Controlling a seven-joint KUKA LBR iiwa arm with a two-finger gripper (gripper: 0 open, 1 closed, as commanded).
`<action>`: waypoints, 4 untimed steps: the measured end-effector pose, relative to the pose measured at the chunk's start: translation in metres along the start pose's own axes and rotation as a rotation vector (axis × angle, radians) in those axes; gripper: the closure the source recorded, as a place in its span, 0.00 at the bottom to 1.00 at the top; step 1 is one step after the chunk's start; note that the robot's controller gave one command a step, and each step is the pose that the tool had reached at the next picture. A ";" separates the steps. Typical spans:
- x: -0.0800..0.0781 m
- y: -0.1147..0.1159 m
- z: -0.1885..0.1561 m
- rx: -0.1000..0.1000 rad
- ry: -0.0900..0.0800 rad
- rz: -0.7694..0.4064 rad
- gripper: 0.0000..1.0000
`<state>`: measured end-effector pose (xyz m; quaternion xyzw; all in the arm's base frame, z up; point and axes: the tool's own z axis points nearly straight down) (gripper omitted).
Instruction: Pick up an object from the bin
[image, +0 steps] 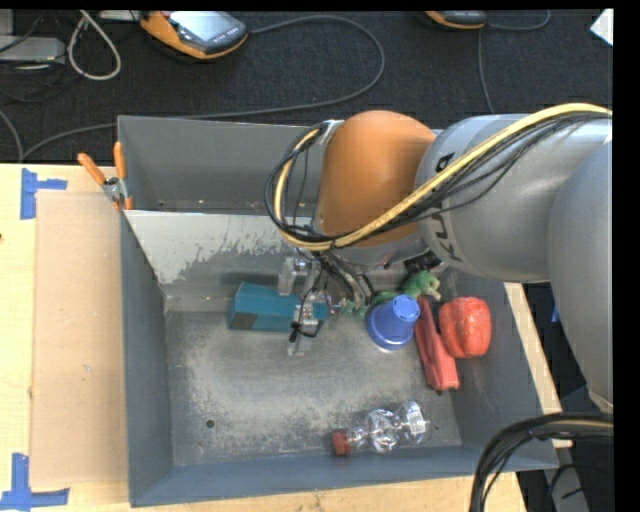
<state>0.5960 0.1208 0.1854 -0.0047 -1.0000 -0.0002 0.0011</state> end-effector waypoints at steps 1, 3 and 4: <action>0.000 0.000 0.000 0.000 0.000 0.000 0.00; -0.012 0.028 0.080 -0.002 -0.011 0.020 0.00; 0.017 -0.025 0.108 -0.003 0.001 -0.160 0.00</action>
Offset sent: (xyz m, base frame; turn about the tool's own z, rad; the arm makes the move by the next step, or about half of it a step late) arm -0.0141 0.0154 -0.0822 0.0379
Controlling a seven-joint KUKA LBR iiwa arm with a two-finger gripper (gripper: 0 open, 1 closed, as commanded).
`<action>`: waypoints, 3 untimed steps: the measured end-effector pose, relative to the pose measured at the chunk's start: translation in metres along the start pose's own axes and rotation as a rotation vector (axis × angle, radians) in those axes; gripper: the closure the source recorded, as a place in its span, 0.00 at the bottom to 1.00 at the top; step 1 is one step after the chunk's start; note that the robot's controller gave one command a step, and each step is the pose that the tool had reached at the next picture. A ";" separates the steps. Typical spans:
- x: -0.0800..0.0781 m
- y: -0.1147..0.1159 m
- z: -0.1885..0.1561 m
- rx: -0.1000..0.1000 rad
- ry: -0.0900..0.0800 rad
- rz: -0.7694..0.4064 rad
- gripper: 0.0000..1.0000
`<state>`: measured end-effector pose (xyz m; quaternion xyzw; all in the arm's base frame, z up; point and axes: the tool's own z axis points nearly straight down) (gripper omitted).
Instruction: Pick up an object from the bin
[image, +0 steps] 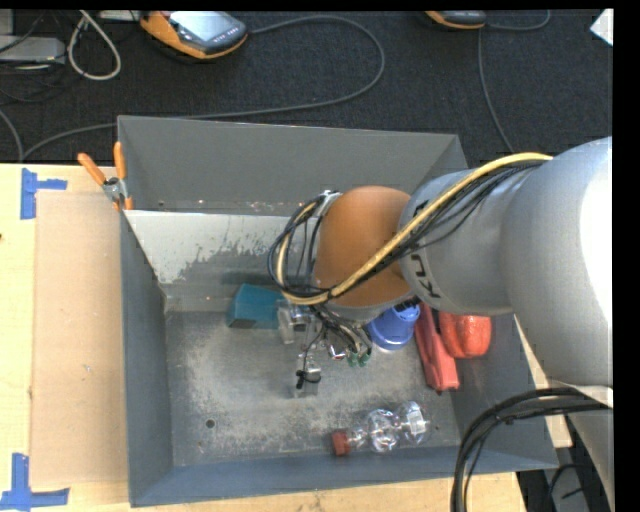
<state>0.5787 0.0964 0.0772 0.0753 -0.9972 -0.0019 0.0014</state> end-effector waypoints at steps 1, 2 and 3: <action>0.006 0.006 0.004 0.001 -0.008 0.159 1.00; 0.011 0.011 0.004 0.001 0.009 0.178 0.00; 0.010 0.011 0.004 0.000 0.007 0.179 0.00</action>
Offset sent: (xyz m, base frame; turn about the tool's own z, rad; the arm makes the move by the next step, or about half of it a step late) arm 0.0000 0.0000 0.0000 0.0000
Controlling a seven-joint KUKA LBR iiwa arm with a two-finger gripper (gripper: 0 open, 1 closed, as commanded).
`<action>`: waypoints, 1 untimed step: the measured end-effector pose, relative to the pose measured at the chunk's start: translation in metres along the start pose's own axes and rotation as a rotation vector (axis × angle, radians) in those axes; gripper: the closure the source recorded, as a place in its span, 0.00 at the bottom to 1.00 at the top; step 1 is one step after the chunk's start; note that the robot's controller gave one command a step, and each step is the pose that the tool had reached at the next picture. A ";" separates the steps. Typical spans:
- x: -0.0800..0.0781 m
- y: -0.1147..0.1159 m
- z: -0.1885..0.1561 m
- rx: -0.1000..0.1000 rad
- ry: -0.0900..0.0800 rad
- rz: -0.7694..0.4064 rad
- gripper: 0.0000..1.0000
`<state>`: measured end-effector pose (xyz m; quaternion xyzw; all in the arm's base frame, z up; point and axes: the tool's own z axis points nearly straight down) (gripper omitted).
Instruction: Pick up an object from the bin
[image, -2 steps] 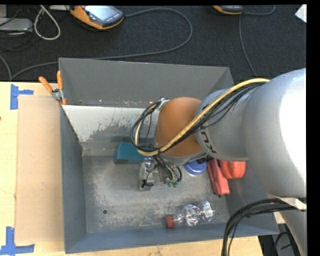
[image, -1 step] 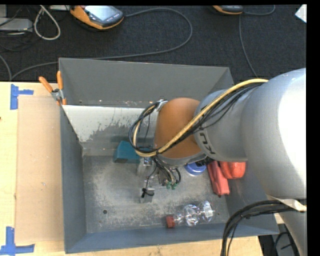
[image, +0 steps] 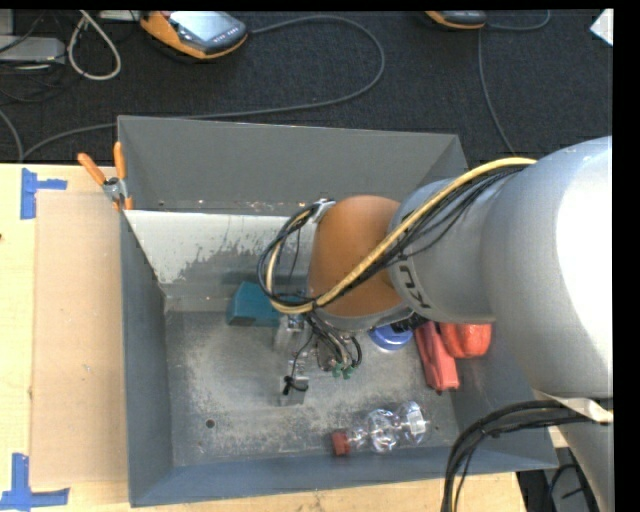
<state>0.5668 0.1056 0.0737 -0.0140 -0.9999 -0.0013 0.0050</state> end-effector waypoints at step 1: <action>0.023 -0.014 0.004 0.000 0.001 -0.208 0.00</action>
Offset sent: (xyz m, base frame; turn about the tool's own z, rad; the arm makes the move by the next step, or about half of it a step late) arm -0.0118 -0.0246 -0.0015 -0.0184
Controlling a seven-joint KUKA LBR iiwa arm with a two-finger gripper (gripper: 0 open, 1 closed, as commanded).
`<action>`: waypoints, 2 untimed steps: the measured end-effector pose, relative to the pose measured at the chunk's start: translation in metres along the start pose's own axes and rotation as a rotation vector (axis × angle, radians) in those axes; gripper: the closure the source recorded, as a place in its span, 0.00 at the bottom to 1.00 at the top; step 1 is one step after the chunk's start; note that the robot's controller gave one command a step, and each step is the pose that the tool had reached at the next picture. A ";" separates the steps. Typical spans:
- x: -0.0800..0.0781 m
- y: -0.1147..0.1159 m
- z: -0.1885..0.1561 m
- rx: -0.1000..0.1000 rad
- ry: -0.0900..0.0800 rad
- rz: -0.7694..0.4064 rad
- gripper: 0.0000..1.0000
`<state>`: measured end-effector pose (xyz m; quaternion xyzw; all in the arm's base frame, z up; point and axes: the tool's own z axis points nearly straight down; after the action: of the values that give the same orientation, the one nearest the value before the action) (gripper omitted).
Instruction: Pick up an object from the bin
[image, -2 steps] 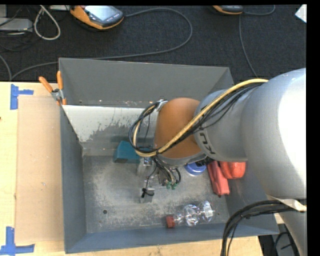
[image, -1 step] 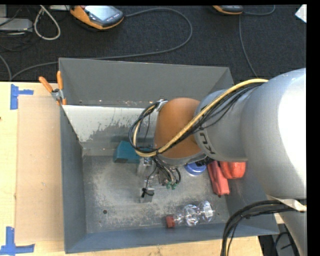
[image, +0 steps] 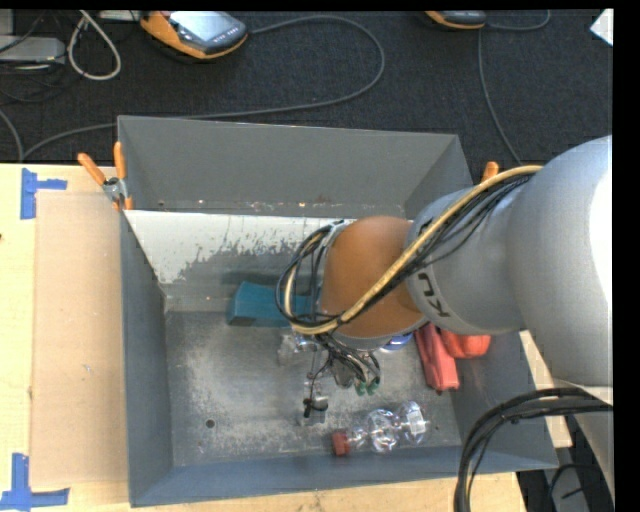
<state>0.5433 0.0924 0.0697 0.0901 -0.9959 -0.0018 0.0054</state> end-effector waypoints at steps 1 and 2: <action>-0.007 -0.012 -0.002 0.000 -0.002 0.183 0.00; 0.076 -0.023 -0.003 -0.001 -0.016 -0.016 0.00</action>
Offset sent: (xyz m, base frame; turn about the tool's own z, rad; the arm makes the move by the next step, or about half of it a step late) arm -0.0741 -0.0380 0.0003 -0.0193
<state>0.4728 0.0558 0.0734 0.0980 -0.9952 -0.0031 -0.0026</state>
